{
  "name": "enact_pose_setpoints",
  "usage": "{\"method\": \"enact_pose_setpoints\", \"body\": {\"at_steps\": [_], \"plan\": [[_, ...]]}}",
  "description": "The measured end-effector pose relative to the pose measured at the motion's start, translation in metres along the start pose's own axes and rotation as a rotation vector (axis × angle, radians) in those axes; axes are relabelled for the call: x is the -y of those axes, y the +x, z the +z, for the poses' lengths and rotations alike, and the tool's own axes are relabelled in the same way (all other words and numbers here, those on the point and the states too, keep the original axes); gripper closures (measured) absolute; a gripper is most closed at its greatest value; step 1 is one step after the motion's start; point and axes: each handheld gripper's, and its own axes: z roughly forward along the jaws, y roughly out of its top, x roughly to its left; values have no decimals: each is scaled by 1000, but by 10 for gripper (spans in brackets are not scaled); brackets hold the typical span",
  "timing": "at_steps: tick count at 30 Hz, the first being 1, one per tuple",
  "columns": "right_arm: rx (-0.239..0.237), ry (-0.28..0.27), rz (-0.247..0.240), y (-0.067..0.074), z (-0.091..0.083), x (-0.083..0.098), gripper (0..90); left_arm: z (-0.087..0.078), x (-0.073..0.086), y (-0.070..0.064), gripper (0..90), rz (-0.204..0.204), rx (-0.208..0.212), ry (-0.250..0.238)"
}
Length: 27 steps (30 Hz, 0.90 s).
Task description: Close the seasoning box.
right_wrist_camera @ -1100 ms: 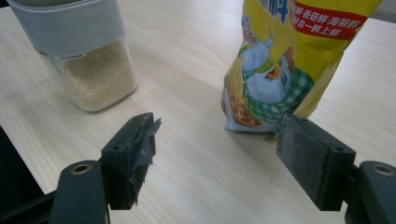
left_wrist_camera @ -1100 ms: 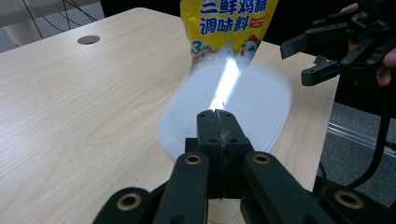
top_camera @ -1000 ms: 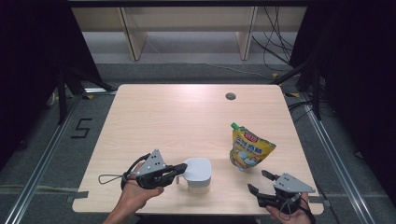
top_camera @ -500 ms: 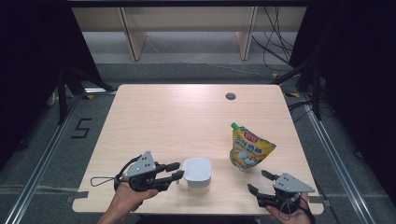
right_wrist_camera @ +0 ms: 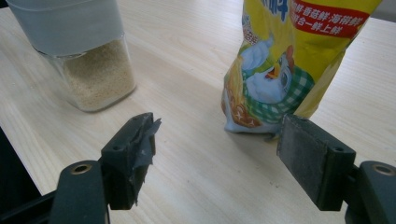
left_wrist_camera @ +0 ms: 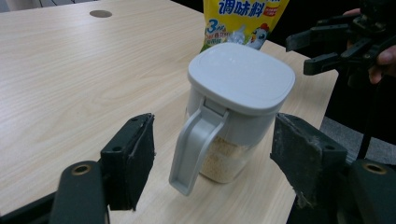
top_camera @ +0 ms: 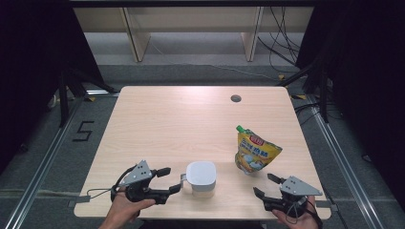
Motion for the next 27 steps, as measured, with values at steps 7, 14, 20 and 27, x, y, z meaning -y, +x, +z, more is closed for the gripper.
{"method": "enact_pose_setpoints", "body": {"at_steps": [7, 14, 20, 27], "plan": [[-18, -6, -42, 2, 1, -1, 290, 0, 9, -3, 275, -11, -5, 17], [-18, 1, -33, 4, 2, -2, 283, -3, 16, -6, 260, 12, -11, 29], [-54, -22, -23, 6, 3, -2, 247, -5, 27, -6, 234, -18, -18, 45], [-45, -18, -46, 7, 4, -2, 226, -2, 34, -4, 230, -21, -29, 70]]}}
